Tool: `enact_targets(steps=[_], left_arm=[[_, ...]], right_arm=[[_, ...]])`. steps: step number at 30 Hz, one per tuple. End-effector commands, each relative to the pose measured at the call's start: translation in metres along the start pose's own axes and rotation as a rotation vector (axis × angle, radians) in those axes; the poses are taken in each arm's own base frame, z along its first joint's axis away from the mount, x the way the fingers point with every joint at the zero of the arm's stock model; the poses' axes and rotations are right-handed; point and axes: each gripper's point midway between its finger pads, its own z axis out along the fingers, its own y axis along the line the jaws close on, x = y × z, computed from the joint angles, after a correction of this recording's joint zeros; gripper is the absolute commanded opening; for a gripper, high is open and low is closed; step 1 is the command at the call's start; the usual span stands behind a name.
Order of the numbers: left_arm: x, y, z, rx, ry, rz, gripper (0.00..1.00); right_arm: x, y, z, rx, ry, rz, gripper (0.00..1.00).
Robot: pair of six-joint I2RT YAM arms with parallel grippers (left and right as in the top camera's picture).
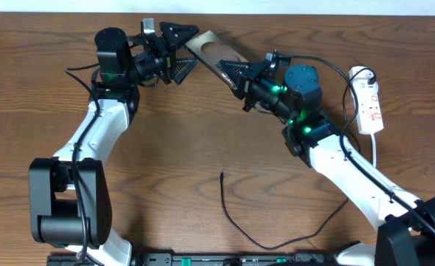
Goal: Plug charger to phone and switch on socket
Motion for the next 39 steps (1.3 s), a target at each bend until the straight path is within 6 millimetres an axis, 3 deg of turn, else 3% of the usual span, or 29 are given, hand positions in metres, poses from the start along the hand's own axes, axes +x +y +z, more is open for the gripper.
enact_targets(steps=[1, 10, 13, 15, 25, 39], left_arm=[[-0.005, -0.022, -0.003, 0.033, -0.043, -0.026, 0.94], [-0.003, -0.022, 0.0, 0.032, -0.046, -0.038, 0.94], [-0.002, -0.022, 0.003, 0.031, -0.053, -0.037, 0.83], [0.0, -0.022, 0.004, 0.031, -0.048, -0.037, 0.69], [0.001, -0.022, 0.005, 0.03, -0.046, -0.036, 0.43], [0.001, -0.022, 0.005, 0.03, -0.046, -0.037, 0.41]], right_arm=[[0.006, 0.014, 0.004, -0.046, -0.037, 0.023, 0.01], [0.02, 0.01, 0.011, -0.047, -0.042, 0.039, 0.01], [0.026, 0.009, 0.013, -0.049, -0.051, 0.041, 0.01], [0.028, 0.008, 0.014, -0.049, -0.05, 0.041, 0.01], [0.031, 0.007, 0.014, -0.046, -0.044, 0.02, 0.01], [0.038, 0.009, 0.016, -0.053, -0.034, -0.193, 0.01]])
